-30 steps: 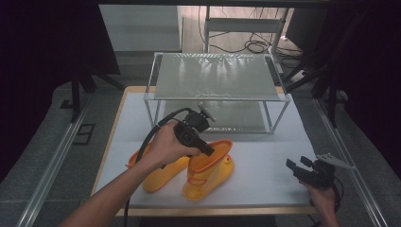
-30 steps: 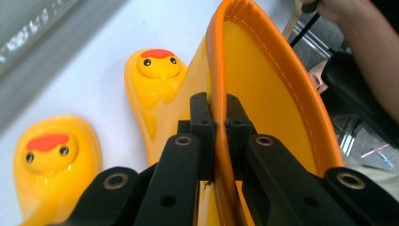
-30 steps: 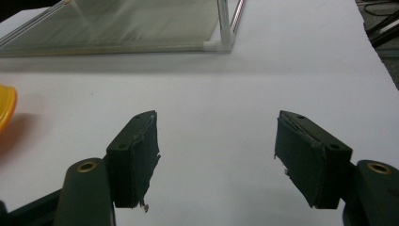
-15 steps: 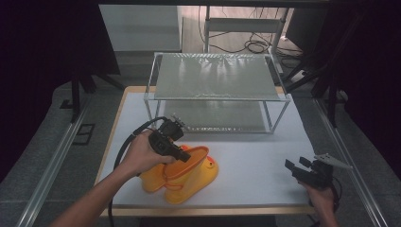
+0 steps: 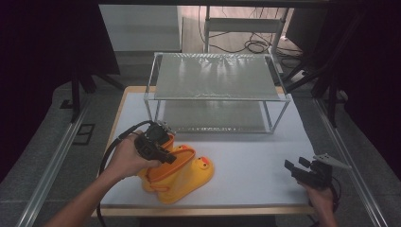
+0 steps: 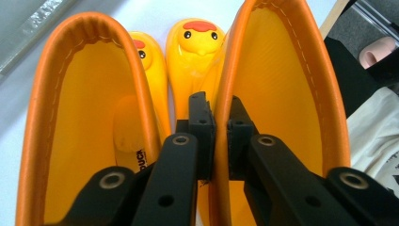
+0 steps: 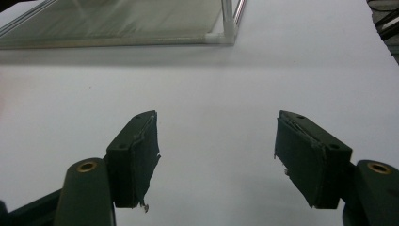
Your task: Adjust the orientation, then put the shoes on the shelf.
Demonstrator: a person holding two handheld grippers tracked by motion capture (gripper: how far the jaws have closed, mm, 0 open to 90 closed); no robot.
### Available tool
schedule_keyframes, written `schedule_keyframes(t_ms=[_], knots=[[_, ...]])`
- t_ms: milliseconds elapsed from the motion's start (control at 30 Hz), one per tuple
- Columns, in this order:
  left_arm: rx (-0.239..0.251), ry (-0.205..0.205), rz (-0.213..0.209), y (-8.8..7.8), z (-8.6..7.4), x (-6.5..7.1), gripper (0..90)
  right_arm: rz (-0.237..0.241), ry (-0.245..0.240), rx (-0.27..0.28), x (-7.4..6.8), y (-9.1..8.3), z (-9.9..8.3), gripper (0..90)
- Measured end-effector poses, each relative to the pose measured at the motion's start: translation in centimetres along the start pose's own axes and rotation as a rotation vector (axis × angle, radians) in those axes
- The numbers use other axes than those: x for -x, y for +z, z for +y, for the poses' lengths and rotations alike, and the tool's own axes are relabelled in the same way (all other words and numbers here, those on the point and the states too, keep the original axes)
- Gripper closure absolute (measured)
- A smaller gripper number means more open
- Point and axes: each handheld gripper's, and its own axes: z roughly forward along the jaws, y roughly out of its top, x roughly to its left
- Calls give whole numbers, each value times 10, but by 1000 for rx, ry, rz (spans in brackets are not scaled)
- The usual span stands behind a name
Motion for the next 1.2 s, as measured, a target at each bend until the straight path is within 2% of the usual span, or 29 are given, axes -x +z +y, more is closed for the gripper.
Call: schedule_keyframes(t_ms=[67,133,300,333,467,533,867,1200], knots=[[3,1,0,0,0,1,819,0,1,-1,0,0,0,308],[8,-3,-17,0,0,1,765,1,-3,-3,0,0,0,308],[66,-25,-62,-9,3,-2,665,-1,-7,-2,0,0,0,308],[91,-37,-86,-15,4,-4,646,-2,-8,-1,1,-1,0,308],[104,-39,-93,-21,5,-6,618,-2,-1,1,1,-1,0,308],[111,-43,-81,-25,5,-6,603,-3,-4,-6,1,-1,0,308],[150,-68,-77,-41,-5,-12,539,-2,-9,-10,0,1,-1,308],[167,-79,-140,-52,-14,-23,486,-6,-10,-8,0,-1,0,308]])
